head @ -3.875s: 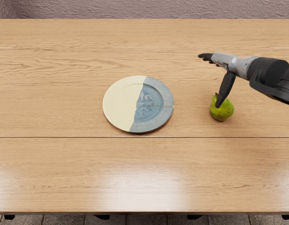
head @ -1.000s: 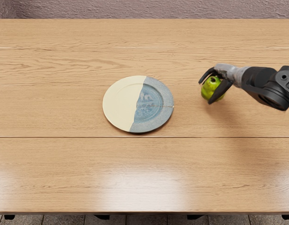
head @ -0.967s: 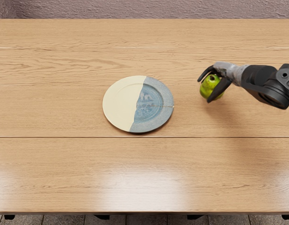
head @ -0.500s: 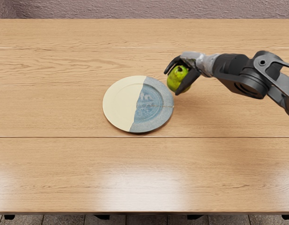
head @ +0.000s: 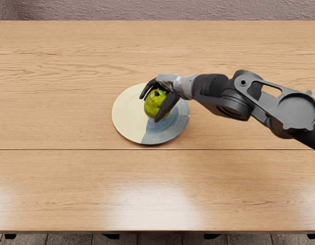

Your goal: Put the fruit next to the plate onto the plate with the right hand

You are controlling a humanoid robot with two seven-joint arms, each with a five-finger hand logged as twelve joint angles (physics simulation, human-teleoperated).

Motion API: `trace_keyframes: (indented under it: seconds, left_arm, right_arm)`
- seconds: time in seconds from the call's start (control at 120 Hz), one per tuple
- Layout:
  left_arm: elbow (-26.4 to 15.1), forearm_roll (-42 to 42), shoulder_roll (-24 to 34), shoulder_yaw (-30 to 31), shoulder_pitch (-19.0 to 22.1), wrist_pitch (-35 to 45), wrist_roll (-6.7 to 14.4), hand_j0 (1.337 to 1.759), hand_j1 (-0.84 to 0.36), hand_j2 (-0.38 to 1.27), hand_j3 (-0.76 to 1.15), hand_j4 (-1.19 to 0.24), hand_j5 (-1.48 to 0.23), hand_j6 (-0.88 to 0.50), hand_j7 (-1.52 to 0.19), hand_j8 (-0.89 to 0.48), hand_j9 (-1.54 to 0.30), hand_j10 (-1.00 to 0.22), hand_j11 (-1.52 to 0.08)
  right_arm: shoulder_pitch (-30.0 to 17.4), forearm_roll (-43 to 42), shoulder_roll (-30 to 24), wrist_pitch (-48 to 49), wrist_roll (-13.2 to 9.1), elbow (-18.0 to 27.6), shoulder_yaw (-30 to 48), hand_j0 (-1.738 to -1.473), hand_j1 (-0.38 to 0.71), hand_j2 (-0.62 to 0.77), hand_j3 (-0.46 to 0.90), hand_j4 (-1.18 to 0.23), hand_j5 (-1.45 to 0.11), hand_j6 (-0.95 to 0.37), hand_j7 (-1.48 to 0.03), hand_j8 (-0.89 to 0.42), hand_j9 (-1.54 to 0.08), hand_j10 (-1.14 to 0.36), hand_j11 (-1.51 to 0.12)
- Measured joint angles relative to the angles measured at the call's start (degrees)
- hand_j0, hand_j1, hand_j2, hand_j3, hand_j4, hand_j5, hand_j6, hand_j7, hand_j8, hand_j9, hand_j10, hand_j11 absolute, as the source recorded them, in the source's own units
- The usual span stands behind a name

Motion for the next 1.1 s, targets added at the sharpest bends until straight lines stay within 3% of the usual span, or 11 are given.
trace_keyframes:
  seconds: [0.2,0.367,0.492,0.7,1.1]
  left_arm:
    - [0.0,0.0,0.0,0.0,0.0,0.0,0.0,1.658,0.34,0.0,0.0,-0.01,-0.01,-0.01,-0.01,-0.01,-0.01,-0.01,-0.01]
    - [0.0,0.0,0.0,0.0,0.0,0.0,0.0,1.658,0.34,0.0,0.0,-0.01,-0.01,-0.01,-0.01,-0.01,-0.01,-0.01,-0.01]
    - [0.0,0.0,0.0,0.0,0.0,0.0,0.0,1.658,0.34,0.0,0.0,-0.01,-0.01,-0.01,-0.01,-0.01,-0.01,-0.01,-0.01]
    - [0.0,0.0,0.0,0.0,0.0,0.0,0.0,1.658,0.34,0.0,0.0,-0.01,-0.01,-0.01,-0.01,-0.01,-0.01,-0.01,-0.01]
    - [0.0,0.0,0.0,-0.1,0.0,0.0,0.0,1.658,0.34,0.0,0.0,-0.01,-0.01,-0.01,-0.01,-0.01,-0.01,-0.01,-0.01]
  right_arm:
    - [0.0,0.3,-2.4,1.2,0.0,-0.1,3.2,-1.658,-0.13,0.04,0.0,-0.22,-0.3,-0.16,-0.29,-0.13,-0.3,-0.15,-0.3]
    - [-2.1,10.6,-5.5,16.4,0.0,0.2,12.2,-1.658,-0.23,0.02,0.0,-0.11,-0.16,-0.09,-0.15,-0.08,-0.16,-0.09,-0.16]
    - [-9.5,14.7,-6.8,24.2,0.0,0.2,22.5,-1.658,-0.27,0.01,0.0,-0.08,-0.11,-0.07,-0.1,-0.06,-0.11,-0.06,-0.1]
    - [-23.2,19.4,-8.5,27.1,0.0,0.2,39.5,-1.658,-0.29,0.0,0.0,-0.05,-0.07,-0.05,-0.07,-0.04,-0.07,-0.04,-0.07]
    - [-43.7,28.1,-15.0,27.5,0.0,0.0,60.6,-1.658,-0.31,-0.01,0.0,-0.03,-0.05,-0.03,-0.05,-0.03,-0.05,-0.03,-0.05]
